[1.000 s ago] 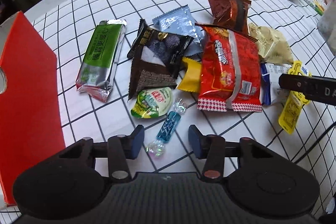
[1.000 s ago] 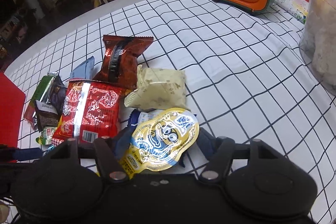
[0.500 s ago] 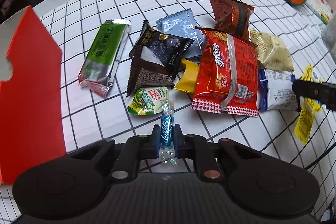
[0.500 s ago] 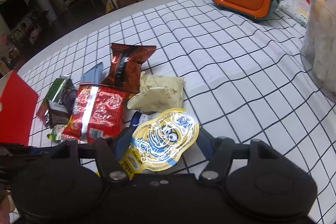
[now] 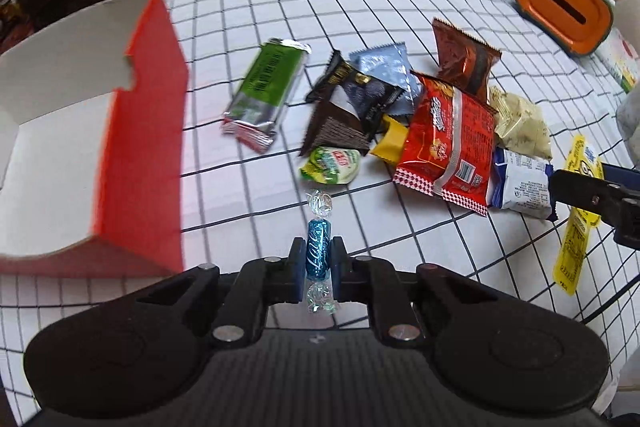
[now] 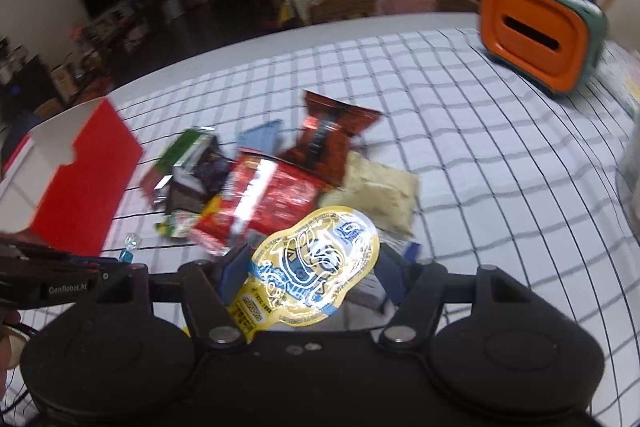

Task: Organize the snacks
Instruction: 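Grasp the yellow Minion pouch with the right gripper while the left gripper grasps the blue candy, then carry both snacks over the red box and open both grippers to drop them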

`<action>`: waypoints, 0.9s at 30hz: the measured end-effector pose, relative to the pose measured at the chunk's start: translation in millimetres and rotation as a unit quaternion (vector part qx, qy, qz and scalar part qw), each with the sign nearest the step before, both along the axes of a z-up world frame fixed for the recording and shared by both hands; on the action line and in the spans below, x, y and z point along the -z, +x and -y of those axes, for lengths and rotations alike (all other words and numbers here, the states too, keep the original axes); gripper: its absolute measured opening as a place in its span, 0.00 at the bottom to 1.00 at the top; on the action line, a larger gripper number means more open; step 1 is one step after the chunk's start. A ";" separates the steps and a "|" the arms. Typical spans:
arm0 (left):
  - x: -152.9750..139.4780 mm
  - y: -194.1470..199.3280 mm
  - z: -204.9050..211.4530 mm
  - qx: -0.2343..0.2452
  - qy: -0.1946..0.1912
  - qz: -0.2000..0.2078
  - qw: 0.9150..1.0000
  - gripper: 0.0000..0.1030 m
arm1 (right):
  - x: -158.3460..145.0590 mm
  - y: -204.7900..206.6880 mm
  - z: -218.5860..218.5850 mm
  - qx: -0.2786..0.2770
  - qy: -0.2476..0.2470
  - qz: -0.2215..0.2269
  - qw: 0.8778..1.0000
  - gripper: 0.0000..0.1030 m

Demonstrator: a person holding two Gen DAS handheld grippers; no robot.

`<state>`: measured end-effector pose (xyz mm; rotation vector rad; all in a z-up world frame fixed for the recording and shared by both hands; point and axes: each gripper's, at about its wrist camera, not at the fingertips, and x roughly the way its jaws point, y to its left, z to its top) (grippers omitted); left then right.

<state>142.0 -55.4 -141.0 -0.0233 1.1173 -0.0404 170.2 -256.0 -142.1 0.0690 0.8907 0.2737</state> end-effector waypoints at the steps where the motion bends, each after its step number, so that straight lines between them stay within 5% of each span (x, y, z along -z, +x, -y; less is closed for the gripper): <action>1: -3.9 -2.9 -3.4 -0.003 0.000 0.002 1.000 0.12 | -4.1 -0.5 -4.2 -0.010 0.001 0.004 1.000 0.64; 19: -76.3 -22.1 -98.7 -0.038 -0.004 0.060 0.997 0.12 | -65.9 11.2 -132.5 -0.143 -0.023 0.064 0.987 0.64; 27: -84.9 -12.1 -163.1 -0.057 0.013 0.073 0.996 0.12 | -71.6 22.2 -209.8 -0.188 -0.039 0.080 0.978 0.64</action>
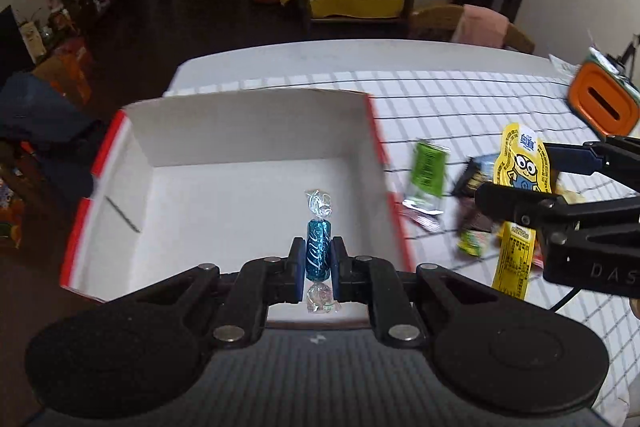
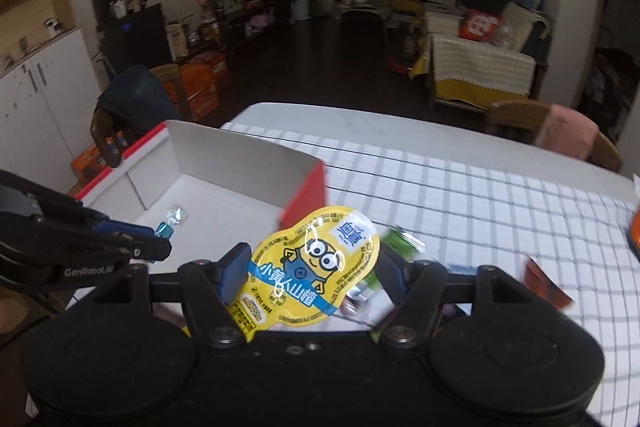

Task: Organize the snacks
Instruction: 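Carry both snacks over the red box and open both grippers to drop them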

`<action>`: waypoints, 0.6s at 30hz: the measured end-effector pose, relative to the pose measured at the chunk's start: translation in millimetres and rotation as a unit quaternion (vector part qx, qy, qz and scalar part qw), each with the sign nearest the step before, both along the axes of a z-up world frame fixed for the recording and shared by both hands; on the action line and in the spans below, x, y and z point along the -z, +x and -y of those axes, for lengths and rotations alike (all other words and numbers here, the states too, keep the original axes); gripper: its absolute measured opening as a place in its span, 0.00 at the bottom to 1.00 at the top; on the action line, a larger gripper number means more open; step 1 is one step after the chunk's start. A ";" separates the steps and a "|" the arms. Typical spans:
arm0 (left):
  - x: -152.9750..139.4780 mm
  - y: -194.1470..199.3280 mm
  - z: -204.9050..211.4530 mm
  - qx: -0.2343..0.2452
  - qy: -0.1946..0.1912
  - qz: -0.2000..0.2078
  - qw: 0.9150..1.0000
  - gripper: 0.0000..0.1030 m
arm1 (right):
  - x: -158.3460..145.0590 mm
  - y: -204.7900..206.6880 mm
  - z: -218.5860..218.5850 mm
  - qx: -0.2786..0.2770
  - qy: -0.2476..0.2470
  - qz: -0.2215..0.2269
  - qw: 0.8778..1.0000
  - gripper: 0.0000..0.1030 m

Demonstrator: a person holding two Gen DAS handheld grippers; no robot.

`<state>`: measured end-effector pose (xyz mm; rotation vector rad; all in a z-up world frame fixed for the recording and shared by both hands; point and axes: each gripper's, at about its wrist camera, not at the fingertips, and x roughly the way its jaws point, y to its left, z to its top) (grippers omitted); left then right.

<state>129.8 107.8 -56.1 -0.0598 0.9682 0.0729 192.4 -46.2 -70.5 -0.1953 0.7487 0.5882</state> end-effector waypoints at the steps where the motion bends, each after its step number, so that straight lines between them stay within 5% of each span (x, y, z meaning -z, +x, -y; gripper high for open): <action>1: 1.5 1.9 -8.5 -0.003 0.002 -0.001 1.000 0.12 | 1.8 1.9 -9.1 -0.005 -0.003 0.000 1.000 0.64; 18: 42.3 36.3 -98.1 -0.013 0.039 -0.046 0.998 0.12 | 56.8 40.3 -124.8 -0.043 -0.083 -0.026 0.995 0.64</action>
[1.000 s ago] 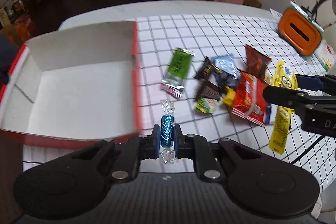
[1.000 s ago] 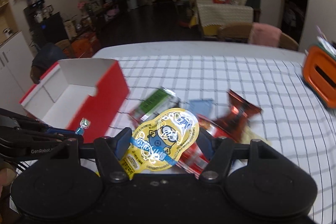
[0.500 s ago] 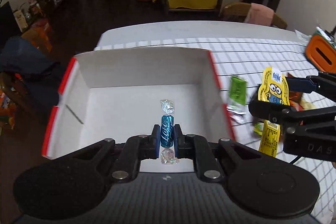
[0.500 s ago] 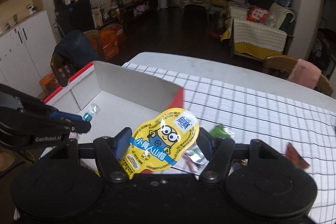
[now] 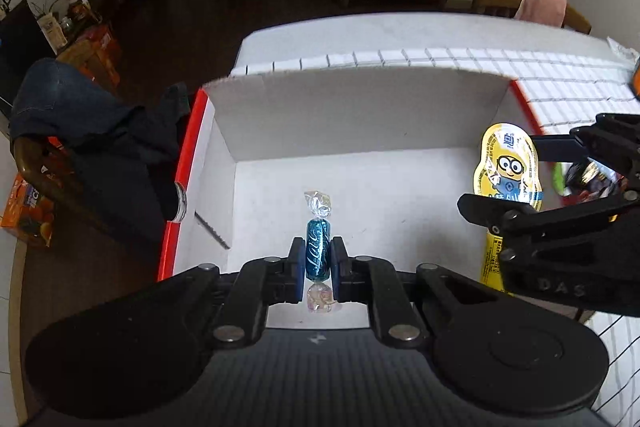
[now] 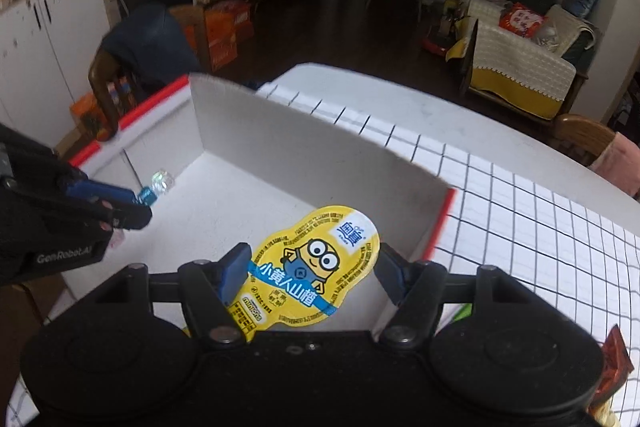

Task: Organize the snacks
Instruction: 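Carry both snacks over the red box and open both grippers to drop them, then withdraw both grippers from the box back toward the snack pile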

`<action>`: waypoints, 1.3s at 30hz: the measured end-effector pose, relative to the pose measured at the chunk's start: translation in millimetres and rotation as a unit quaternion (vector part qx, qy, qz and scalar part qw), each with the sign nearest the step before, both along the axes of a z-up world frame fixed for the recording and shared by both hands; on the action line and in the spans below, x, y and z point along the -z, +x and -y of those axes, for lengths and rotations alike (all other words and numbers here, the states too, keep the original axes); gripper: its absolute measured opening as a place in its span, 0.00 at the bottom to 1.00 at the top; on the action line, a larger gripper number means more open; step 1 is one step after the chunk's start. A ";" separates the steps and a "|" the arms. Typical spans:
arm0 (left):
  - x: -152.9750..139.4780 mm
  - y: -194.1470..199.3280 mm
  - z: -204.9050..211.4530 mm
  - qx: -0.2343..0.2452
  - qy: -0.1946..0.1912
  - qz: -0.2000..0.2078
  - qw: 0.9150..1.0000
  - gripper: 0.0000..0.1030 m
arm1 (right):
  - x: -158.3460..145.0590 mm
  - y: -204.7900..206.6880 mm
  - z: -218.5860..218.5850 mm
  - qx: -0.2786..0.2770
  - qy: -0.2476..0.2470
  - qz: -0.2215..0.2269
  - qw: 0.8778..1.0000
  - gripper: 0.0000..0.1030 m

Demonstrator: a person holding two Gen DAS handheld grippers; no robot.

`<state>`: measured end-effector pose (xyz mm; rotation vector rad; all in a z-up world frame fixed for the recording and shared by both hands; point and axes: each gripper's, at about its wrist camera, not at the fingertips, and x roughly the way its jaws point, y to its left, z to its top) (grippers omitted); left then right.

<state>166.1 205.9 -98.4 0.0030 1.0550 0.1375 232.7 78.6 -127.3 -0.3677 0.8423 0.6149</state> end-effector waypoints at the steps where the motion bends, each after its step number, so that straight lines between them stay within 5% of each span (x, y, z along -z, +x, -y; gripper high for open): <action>1: 4.3 1.3 -2.4 0.001 -0.002 -0.006 1.000 0.12 | 4.6 0.8 -3.2 -0.004 -0.006 -0.006 1.000 0.64; 14: 42.8 0.5 -11.9 0.009 -0.032 -0.058 0.998 0.12 | 27.6 6.1 -28.6 -0.003 -0.047 -0.040 0.998 0.65; 20: 42.9 -2.4 -13.7 0.013 -0.041 -0.055 0.998 0.12 | 24.3 6.2 -27.7 0.002 -0.042 -0.040 0.998 0.74; 29: 25.0 -14.7 -6.4 0.025 -0.048 -0.033 0.998 0.15 | 4.4 -2.7 -2.3 0.027 0.003 -0.048 0.999 0.78; 39: -7.4 -29.7 14.5 0.051 -0.053 0.012 0.997 0.32 | -27.6 -27.5 27.7 0.049 0.056 -0.040 0.996 0.82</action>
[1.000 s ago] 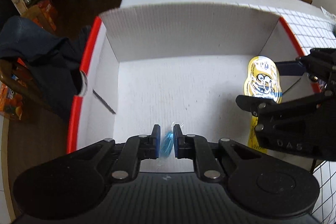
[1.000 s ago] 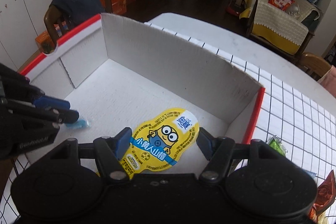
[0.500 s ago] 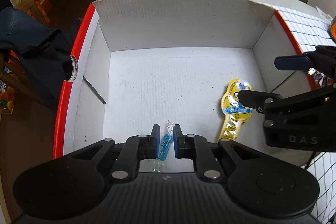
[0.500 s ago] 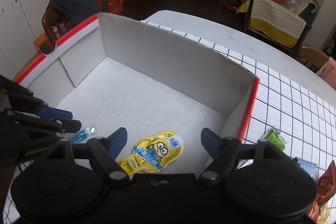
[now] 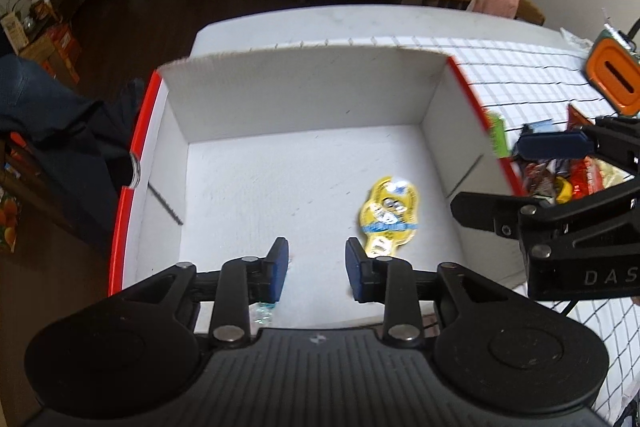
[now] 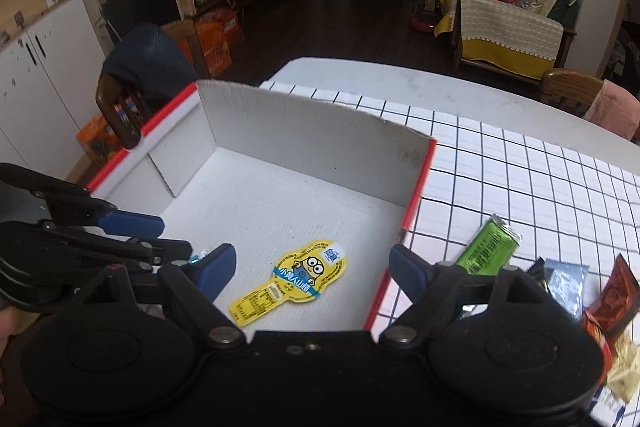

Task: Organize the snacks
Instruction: 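Withdraw both grippers from the box back toward the snack pile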

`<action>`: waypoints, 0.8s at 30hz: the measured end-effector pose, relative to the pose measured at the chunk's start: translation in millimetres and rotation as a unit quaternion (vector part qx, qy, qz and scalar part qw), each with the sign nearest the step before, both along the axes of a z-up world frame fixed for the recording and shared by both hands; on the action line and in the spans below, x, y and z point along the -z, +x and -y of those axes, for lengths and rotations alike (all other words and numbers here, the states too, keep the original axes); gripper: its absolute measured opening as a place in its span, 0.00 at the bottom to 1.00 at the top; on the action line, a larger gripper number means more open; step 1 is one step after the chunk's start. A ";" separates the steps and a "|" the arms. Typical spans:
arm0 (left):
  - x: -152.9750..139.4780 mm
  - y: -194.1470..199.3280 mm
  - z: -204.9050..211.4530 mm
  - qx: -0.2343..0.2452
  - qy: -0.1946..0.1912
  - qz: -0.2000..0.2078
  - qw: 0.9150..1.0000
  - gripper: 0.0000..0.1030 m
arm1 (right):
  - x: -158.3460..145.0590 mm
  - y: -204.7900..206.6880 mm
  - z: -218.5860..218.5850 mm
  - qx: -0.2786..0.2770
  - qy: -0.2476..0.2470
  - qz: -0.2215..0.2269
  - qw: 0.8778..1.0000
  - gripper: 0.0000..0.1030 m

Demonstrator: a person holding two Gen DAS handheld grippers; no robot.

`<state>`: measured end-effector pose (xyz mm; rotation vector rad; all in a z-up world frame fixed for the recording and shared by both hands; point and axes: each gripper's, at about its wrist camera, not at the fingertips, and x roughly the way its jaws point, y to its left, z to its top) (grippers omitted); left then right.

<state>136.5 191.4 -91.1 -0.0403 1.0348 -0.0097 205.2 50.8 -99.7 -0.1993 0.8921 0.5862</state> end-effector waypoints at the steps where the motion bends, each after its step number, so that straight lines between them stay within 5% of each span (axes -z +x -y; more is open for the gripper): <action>1: -3.8 -1.7 2.3 0.003 -0.001 0.005 1.000 0.37 | -2.5 -2.6 3.5 0.003 0.003 0.001 1.000 0.82; 4: -15.9 -8.9 12.1 0.011 0.000 0.023 1.000 0.50 | -10.9 -10.2 16.6 0.009 0.015 0.006 1.000 0.84; 24: -61.7 -37.6 104.5 0.034 0.007 0.092 0.995 0.77 | -50.7 -48.9 123.5 0.030 0.090 0.032 0.995 1.00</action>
